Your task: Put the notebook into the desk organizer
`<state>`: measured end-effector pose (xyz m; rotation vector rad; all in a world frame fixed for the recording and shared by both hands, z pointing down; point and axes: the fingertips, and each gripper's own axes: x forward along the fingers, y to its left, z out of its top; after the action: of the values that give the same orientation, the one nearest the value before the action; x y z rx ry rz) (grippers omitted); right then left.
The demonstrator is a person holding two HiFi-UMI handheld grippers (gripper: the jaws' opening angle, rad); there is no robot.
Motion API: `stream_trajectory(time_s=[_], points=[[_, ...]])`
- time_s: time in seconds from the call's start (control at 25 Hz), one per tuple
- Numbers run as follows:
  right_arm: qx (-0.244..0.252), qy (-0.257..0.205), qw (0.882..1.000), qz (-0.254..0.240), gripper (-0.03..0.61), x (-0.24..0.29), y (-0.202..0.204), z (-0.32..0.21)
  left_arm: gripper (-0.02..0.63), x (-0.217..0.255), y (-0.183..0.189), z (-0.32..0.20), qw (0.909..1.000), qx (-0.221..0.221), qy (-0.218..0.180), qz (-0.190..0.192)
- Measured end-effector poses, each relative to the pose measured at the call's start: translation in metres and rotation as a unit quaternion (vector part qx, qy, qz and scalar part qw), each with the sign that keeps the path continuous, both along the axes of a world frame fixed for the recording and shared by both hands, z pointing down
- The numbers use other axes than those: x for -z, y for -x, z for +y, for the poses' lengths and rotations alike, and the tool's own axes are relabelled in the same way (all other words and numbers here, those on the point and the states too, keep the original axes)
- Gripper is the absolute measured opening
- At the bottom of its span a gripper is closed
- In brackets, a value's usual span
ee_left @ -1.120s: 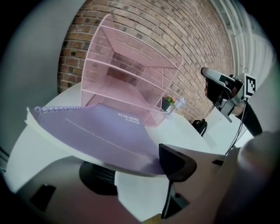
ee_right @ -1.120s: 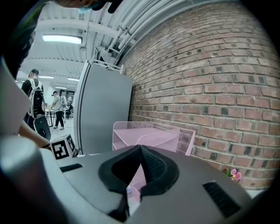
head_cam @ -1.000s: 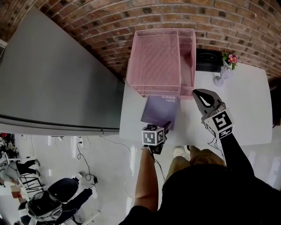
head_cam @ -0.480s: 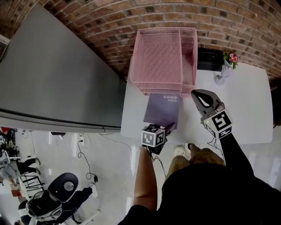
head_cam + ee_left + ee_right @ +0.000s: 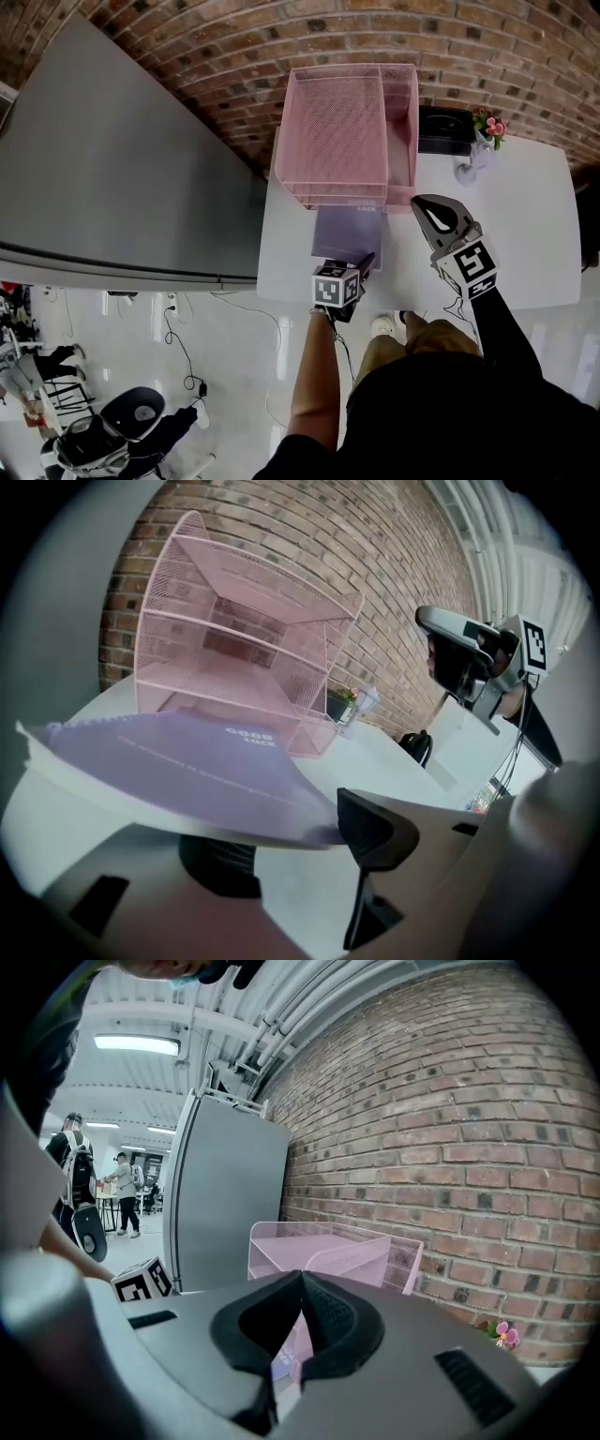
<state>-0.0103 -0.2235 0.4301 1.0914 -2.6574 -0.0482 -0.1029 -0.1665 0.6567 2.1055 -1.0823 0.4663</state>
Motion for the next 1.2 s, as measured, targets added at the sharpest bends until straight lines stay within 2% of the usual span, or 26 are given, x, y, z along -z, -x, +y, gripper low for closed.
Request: stream_trajectory(time_s=[0.4, 0.64, 0.84, 0.96, 1.08, 1.2], points=[[-0.009, 0.013, 1.000, 0.015, 0.021, -0.012, -0.007, -0.006, 0.250, -0.007, -0.002, -0.056, 0.9998, 0.014, -0.012, -0.005], [-0.013, 0.025, 0.999, 0.021, 0.021, -0.023, -0.010, -0.008, 0.249, -0.013, -0.004, -0.088, 0.9991, 0.039, -0.018, 0.002], [-0.007, 0.035, 0.999, 0.026, 0.021, -0.034, -0.009, -0.007, 0.250, -0.020, 0.000, -0.107, 0.9978, 0.059, -0.021, -0.022], [-0.008, 0.041, 0.999, 0.025, 0.021, -0.037, -0.010, -0.006, 0.256, -0.024, 0.002, -0.110, 0.9977, 0.057, -0.014, -0.036], [-0.006, 0.049, 0.998, 0.024, 0.021, -0.043, -0.011, -0.006, 0.266, -0.019, 0.000, -0.109, 0.9985, 0.053, -0.001, -0.007], [0.002, 0.054, 0.998, 0.026, 0.021, -0.048, -0.009, -0.003, 0.330, -0.008, -0.001, -0.111, 0.9967, 0.069, 0.004, 0.043]])
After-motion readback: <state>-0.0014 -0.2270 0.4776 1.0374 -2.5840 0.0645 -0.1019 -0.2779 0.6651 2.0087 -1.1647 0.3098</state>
